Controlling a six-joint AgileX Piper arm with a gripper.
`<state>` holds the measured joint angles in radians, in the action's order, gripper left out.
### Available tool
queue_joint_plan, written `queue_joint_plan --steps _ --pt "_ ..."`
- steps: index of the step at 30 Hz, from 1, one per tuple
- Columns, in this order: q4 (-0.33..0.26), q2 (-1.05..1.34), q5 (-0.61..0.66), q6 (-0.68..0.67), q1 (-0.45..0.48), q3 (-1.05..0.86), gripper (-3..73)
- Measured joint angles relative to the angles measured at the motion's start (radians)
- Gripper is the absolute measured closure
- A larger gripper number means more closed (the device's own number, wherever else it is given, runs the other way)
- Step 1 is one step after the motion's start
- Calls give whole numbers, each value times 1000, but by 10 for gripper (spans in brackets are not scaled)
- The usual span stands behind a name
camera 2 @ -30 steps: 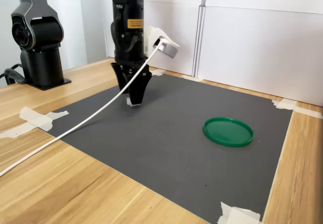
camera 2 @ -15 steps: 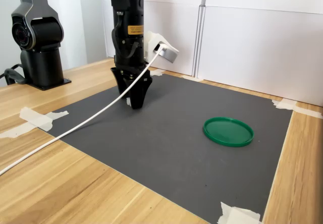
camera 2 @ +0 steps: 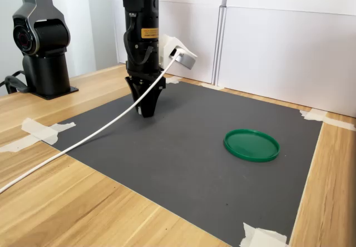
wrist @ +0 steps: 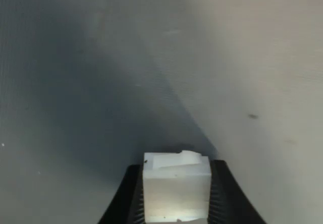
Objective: Grasp a white terminal and put it in the green lid.
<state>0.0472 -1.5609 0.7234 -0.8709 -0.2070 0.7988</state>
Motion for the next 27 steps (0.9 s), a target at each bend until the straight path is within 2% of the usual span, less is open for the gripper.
queue_joint_plan --steps 5,9,14,27 --pt "-3 20 109 21 0 116 422" --pt "-9 23 244 56 0 257 422" --pt "-21 0 352 93 0 442 422" --pt "-16 -280 465 167 2 815 422"
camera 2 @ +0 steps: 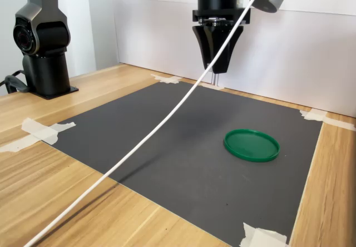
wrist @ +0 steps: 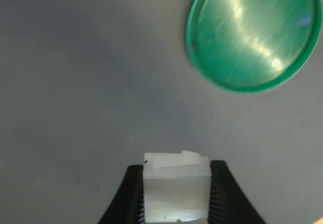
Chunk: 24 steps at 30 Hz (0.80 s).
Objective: Grasp a white terminal and put it in the green lid.
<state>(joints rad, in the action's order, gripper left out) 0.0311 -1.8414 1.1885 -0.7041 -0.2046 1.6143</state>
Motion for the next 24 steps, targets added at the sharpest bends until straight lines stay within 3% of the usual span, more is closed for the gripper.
queue_joint_plan --steps 11,24 --pt "3 -202 28 82 42 211 422" --pt "19 -301 -53 102 46 222 422"
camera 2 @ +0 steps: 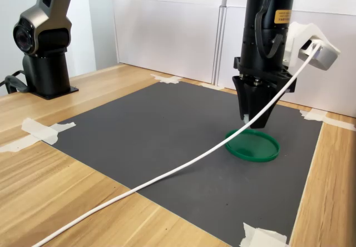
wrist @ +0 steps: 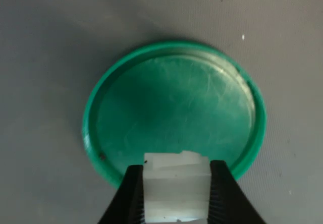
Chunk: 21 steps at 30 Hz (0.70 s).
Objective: Grasp a white terminal and put it in the green lid.
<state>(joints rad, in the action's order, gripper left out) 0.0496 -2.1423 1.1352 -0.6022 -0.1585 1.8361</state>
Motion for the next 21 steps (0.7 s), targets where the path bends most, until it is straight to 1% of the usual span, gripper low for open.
queue_joint_plan --steps 9,19,21 --pt "8 -35 -20 -6 6 0 422" --pt "-12 -35 1 -58 6 0 422" --pt "-13 -35 1 -66 6 0 403"
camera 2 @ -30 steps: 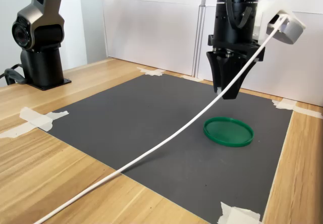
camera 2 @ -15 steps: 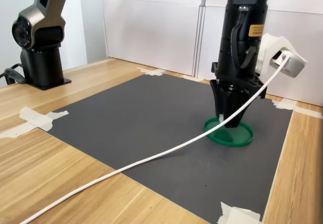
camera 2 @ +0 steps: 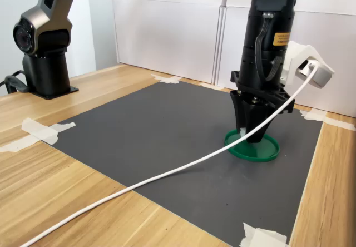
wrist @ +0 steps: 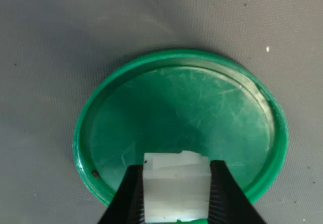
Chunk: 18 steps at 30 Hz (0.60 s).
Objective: Grasp a white terminal and put it in the green lid.
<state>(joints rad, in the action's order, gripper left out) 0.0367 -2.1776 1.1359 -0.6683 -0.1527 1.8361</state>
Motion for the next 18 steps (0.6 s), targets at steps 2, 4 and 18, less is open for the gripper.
queue_joint_plan --steps 2,4,18 --pt "-1 0 0 -7 0 0 356" --pt "-1 0 0 -9 0 0 288" --pt "-45 95 -25 -12 12 0 125"
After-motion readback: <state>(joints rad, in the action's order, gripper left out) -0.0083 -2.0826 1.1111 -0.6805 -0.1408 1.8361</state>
